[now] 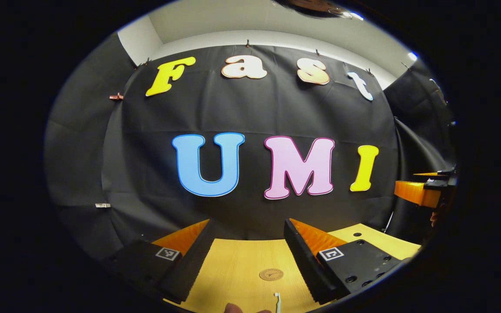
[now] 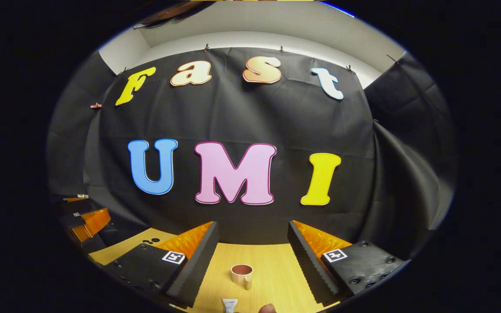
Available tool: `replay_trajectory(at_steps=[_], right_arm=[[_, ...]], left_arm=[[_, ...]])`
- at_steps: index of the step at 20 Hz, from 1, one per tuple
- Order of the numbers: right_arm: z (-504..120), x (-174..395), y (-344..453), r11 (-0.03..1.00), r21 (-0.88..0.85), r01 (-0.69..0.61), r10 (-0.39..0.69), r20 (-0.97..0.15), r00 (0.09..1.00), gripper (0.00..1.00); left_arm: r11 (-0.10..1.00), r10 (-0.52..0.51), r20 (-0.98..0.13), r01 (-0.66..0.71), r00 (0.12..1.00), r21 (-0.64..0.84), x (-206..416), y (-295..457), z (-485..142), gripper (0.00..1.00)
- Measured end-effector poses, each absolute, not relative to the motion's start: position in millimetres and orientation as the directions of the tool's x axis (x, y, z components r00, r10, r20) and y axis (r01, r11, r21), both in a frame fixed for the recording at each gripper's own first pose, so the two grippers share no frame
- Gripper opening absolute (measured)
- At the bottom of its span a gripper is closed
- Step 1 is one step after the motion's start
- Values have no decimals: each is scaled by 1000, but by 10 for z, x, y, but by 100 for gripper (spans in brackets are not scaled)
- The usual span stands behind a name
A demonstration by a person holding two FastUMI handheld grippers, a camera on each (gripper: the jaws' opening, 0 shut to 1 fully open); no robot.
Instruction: Put the toothbrush and toothpaste on the desktop into the cup, then pick up the cup and place it on the coaster on the desktop.
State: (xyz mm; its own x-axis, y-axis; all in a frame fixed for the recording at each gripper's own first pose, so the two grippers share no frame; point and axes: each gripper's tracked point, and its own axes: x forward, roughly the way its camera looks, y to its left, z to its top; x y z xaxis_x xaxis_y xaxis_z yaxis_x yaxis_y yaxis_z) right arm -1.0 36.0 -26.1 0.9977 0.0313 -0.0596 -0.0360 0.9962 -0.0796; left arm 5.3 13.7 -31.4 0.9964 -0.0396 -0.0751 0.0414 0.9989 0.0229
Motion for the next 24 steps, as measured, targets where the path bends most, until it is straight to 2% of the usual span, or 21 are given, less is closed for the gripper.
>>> replay_trajectory(at_steps=[3, 6, 9, 12, 15, 24], right_arm=[[-668, 25, 437, 995, -87, -52, 31, -226, 974, 97], [-1230, -14, 526, 996, -53, -70, 40, -434, 900, 98], [-2021, -127, 595, 995, -36, -96, 50, -647, 761, 97], [-2724, -318, 653, 995, -2, -98, 59, -794, 605, 97], [-3299, -386, 698, 995, 15, -95, 59, -874, 482, 97], [-4333, -487, 655, 994, -15, -111, 15, -962, 271, 97]], left_arm=[[998, -41, -78, 44, 996, 39, 42, 158, -362, 100], [997, -48, -89, 54, 995, 61, 16, 168, -463, 100], [995, -60, -116, 69, 991, 72, -32, 175, -640, 100], [993, -67, -160, 81, 985, 85, -80, 185, -848, 100], [992, -48, -221, 72, 974, 103, -119, 246, -1121, 99], [998, -16, -361, 37, 933, 50, -122, 313, -1686, 99]])
